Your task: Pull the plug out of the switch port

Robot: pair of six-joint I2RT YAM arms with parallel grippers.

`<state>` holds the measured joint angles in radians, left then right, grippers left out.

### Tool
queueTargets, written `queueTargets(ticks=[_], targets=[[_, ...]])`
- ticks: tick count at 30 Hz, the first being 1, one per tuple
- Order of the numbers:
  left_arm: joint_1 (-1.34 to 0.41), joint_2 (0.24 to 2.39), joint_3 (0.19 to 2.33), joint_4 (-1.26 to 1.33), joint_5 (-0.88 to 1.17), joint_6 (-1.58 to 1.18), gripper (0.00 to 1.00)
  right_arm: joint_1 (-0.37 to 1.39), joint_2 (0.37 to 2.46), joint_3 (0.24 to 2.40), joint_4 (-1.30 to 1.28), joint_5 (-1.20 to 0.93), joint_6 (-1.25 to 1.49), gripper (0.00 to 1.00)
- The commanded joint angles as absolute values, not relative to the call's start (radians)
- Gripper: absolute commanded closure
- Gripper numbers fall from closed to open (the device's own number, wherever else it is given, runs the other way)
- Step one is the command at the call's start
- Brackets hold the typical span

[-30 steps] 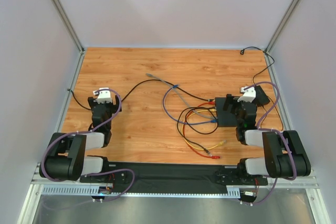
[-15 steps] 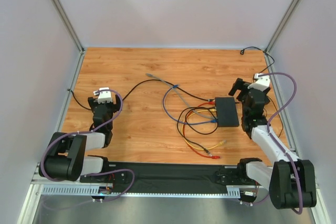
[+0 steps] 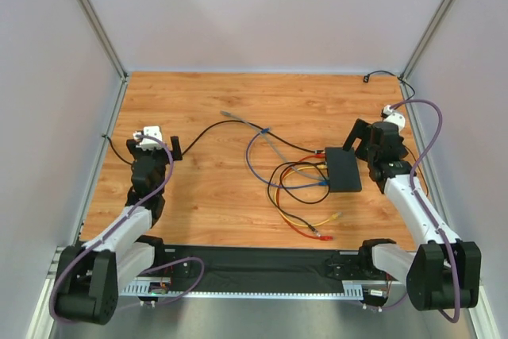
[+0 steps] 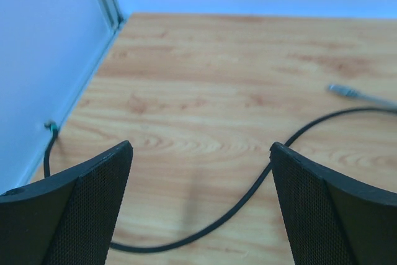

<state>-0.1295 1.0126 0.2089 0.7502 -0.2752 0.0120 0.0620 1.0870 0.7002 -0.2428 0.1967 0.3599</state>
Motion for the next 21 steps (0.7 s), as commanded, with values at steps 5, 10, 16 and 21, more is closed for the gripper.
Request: queueTargets(ticks=[5, 10, 16, 21], targets=[[-0.141, 0.856, 0.457, 0.394, 0.021, -0.154, 0.0, 0.035, 1.124, 0.782, -0.35, 0.169, 0.518, 0.04], [-0.302, 0.886, 0.55, 0.419, 0.048, -0.222, 0.0, -0.049, 1.149, 0.792, -0.371, 0.051, 0.569, 0.08], [-0.426, 1.073, 0.784, 0.172, -0.086, -0.521, 0.0, -0.133, 1.147, 0.764, -0.368, -0.035, 0.595, 0.1], [-0.592, 1.195, 0.879, 0.149, -0.224, -0.484, 0.0, -0.213, 1.167, 0.723, -0.312, -0.141, 0.629, 0.14]])
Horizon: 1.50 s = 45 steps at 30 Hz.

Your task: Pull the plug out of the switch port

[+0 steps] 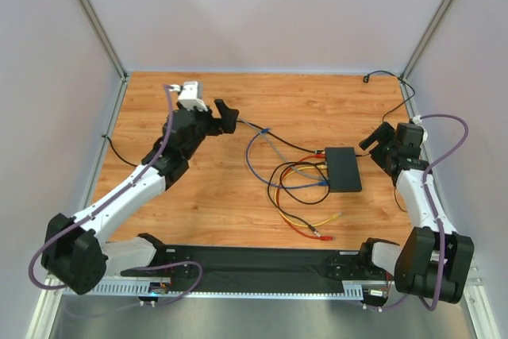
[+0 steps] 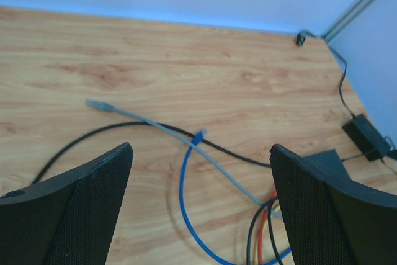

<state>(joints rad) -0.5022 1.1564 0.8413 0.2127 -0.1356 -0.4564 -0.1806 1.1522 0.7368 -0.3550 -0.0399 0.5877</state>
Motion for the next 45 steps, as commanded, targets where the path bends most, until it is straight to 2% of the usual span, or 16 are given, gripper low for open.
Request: queueTargets(ticks=[1, 4, 6, 9, 12, 17, 19, 20, 21, 26, 28, 32, 35, 36, 38, 45], targets=[[-0.633, 1.233, 0.914, 0.141, -0.273, -0.394, 0.0, -0.23, 1.173, 0.719, -0.308, -0.155, 0.64, 0.16], [-0.681, 1.331, 1.032, 0.053, -0.082, -0.31, 0.0, -0.252, 1.201, 0.719, -0.296, -0.192, 0.644, 0.19], [-0.707, 1.396, 1.087, 0.019, -0.057, -0.331, 0.0, -0.255, 1.212, 0.718, -0.287, -0.192, 0.646, 0.19], [-0.715, 1.449, 1.097, 0.15, 0.121, -0.359, 0.0, -0.264, 1.229, 0.713, -0.282, -0.187, 0.653, 0.18], [-0.777, 1.544, 1.15, 0.212, 0.074, -0.333, 0.0, -0.271, 1.255, 0.716, -0.276, -0.19, 0.652, 0.18], [-0.862, 1.764, 1.458, 0.032, 0.075, -0.279, 0.03, -0.296, 1.29, 0.713, -0.273, -0.198, 0.673, 0.18], [-0.897, 1.863, 1.575, -0.032, 0.072, -0.261, 0.15, -0.313, 1.305, 0.71, -0.256, -0.228, 0.686, 0.18], [-0.905, 1.899, 1.615, -0.055, 0.074, -0.25, 0.27, -0.317, 1.318, 0.71, -0.253, -0.236, 0.689, 0.17], [-0.914, 1.966, 1.655, -0.08, 0.074, -0.235, 0.33, -0.325, 1.322, 0.715, -0.256, -0.247, 0.696, 0.17], [-0.965, 2.138, 1.891, -0.239, 0.104, -0.209, 0.56, -0.344, 1.339, 0.712, -0.242, -0.261, 0.698, 0.18], [-0.977, 2.195, 1.939, -0.25, 0.139, -0.213, 0.6, -0.348, 1.345, 0.713, -0.238, -0.275, 0.701, 0.19], [-0.994, 2.295, 2.037, -0.291, 0.187, -0.236, 0.83, -0.35, 1.38, 0.71, -0.2, -0.304, 0.712, 0.26], [-0.996, 2.37, 2.106, -0.328, 0.204, -0.268, 0.92, -0.35, 1.416, 0.707, -0.164, -0.351, 0.719, 0.39], [-0.996, 2.399, 2.132, -0.345, 0.209, -0.278, 0.96, -0.35, 1.42, 0.701, -0.15, -0.37, 0.729, 0.49], [-0.996, 2.425, 2.144, -0.354, 0.225, -0.29, 1.0, -0.35, 1.428, 0.689, -0.115, -0.388, 0.758, 0.59], [-0.996, 2.442, 2.125, -0.353, 0.216, -0.325, 1.0, -0.35, 1.453, 0.681, -0.094, -0.365, 0.856, 0.63]])
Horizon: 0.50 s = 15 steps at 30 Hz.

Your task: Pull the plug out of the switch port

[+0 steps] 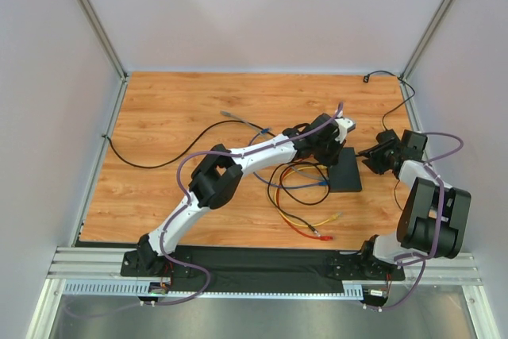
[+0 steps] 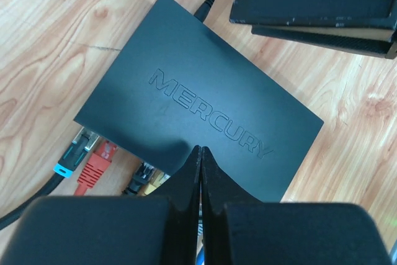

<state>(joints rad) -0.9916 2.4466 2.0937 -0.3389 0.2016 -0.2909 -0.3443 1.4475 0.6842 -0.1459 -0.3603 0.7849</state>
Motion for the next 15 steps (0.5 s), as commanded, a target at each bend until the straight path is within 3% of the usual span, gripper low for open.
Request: queueTargets(ticks=[1, 6, 8, 15], targets=[[-0.996, 2.444, 2.123, -0.354, 0.216, -0.328, 1.0, -0.348, 1.459, 0.681, -0.094, -0.359, 0.865, 0.63], [-0.997, 2.468, 2.131, -0.379, 0.227, -0.35, 1.0, -0.347, 1.488, 0.699, -0.106, -0.322, 0.91, 0.63], [-0.997, 2.474, 2.128, -0.391, 0.224, -0.364, 1.0, -0.342, 1.509, 0.71, -0.12, -0.313, 0.925, 0.71], [-0.997, 2.479, 2.123, -0.425, 0.213, -0.382, 1.0, -0.316, 1.545, 0.732, -0.124, -0.264, 0.942, 0.7]])
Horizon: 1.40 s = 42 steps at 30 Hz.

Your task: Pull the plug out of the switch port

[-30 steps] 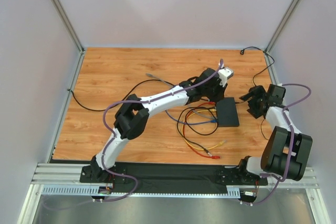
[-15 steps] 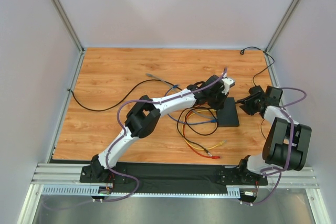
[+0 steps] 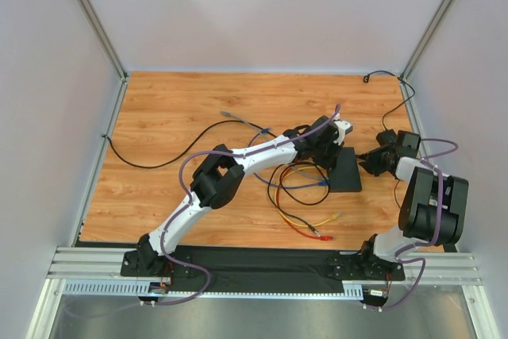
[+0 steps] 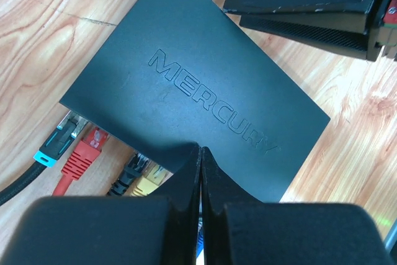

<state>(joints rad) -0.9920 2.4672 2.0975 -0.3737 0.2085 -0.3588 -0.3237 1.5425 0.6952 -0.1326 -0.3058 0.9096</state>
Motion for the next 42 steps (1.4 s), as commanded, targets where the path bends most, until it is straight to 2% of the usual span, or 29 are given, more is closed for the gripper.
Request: queueTargets(ticks=[1, 22, 32, 35, 42], targets=[[-0.997, 2.479, 2.123, -0.425, 0.215, -0.383, 1.0, -0.316, 1.543, 0.73, -0.118, -0.261, 0.943, 0.7], [-1.0, 2.477, 2.066, -0.431, 0.227, -0.405, 1.0, -0.313, 1.66, 0.775, -0.057, -0.284, 1.034, 0.69], [-1.0, 2.474, 2.04, -0.416, 0.244, -0.414, 1.0, -0.305, 1.577, 0.738, -0.041, -0.282, 1.048, 0.67], [-1.0, 2.476, 2.031, -0.4, 0.297, -0.411, 1.0, -0.304, 1.578, 0.756, -0.055, -0.281, 1.037, 0.66], [-1.002, 2.468, 2.022, -0.403, 0.285, -0.414, 1.0, -0.296, 1.623, 0.793, -0.064, -0.293, 1.042, 0.65]])
